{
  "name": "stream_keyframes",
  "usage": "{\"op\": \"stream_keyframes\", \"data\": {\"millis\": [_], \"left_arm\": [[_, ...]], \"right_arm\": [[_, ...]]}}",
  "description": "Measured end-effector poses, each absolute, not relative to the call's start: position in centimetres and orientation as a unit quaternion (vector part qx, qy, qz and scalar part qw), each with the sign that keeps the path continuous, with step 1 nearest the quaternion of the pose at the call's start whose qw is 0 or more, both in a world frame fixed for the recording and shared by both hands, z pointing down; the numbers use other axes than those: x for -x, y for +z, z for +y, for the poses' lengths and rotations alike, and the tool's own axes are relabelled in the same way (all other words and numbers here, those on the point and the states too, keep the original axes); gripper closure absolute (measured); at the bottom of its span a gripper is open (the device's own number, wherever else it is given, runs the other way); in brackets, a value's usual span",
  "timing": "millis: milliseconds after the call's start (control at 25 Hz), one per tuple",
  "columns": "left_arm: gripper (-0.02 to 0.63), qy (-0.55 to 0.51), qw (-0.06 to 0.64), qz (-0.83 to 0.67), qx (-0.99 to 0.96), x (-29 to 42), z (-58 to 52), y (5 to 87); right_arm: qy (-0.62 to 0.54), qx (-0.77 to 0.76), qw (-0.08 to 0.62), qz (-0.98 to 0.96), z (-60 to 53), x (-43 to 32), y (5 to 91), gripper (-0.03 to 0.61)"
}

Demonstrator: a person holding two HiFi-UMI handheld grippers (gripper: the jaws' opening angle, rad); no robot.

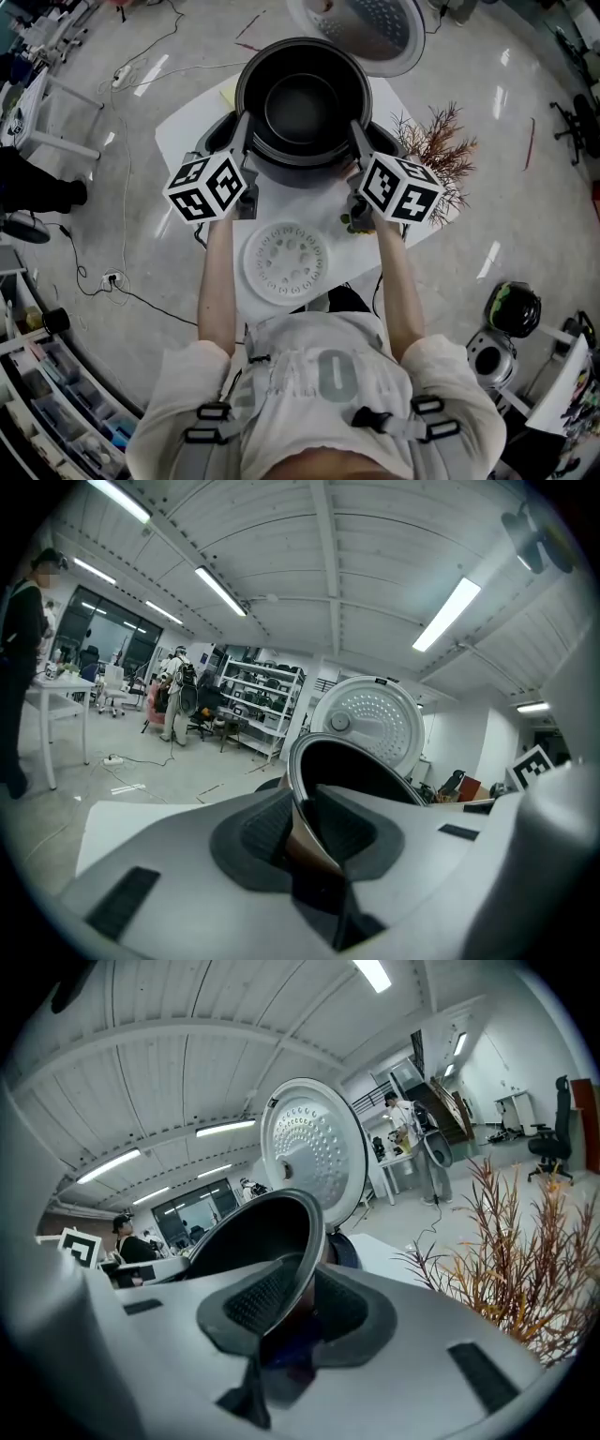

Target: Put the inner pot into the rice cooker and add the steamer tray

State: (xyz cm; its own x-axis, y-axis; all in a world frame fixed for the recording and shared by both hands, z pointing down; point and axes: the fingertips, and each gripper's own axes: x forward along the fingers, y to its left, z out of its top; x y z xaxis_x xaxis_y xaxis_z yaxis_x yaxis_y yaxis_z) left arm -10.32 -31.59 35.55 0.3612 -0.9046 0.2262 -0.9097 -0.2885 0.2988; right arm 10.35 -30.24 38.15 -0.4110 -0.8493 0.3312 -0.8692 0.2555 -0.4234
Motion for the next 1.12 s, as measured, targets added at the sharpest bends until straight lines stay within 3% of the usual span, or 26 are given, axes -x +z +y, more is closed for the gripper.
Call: {"op": "stream_keyframes", "data": {"millis": [440,1120], "left_arm": [[0.534,0.05,0.14,-0.578,-0.803,9.9,-31.1,35.8],[0.526,0.109,0.145,-0.581,-0.793,10.0,-32.2,36.2]], "right_arm": [[0.262,-0.553,0.048,-0.79,-29.8,-10.5,38.1,0.469],[0.315,-0.533,0.088,-0.78,-31.1,-10.3,38.6,0.465]]}}
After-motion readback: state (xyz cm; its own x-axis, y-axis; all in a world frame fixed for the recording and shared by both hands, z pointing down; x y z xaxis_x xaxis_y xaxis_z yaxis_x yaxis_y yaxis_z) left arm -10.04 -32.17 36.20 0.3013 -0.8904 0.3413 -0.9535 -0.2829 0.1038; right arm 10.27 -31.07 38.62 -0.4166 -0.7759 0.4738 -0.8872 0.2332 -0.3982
